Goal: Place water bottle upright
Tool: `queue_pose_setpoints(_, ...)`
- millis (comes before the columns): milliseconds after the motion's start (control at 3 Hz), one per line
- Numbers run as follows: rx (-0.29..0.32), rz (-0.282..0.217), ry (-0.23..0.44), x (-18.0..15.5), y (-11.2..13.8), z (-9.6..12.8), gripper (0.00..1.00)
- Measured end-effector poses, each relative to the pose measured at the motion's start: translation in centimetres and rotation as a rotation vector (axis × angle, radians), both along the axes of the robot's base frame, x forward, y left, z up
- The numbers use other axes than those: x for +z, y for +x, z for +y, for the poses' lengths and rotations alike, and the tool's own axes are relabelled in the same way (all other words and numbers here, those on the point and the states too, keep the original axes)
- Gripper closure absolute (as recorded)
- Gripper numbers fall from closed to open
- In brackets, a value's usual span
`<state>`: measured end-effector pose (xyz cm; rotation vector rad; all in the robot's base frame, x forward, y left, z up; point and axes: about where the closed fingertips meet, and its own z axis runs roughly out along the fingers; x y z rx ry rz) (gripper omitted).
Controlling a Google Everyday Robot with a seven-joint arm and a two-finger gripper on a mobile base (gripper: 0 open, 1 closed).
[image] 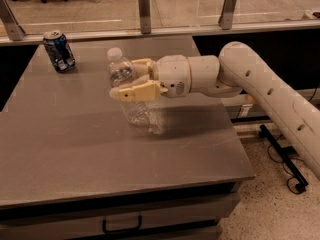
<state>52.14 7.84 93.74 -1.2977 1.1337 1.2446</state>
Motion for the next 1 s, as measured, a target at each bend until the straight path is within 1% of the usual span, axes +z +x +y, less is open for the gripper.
queue_pose_setpoints(333,0.014,0.011,0.034,-0.7,0.1,-0.7,0.0)
queue_pose_setpoints(667,0.008,0.015,0.045,-1.1,0.2,-1.6,0.0)
queue_pose_setpoints(1000,-0.028,0.026,-0.001,-1.3,0.6,-2.7,0.0)
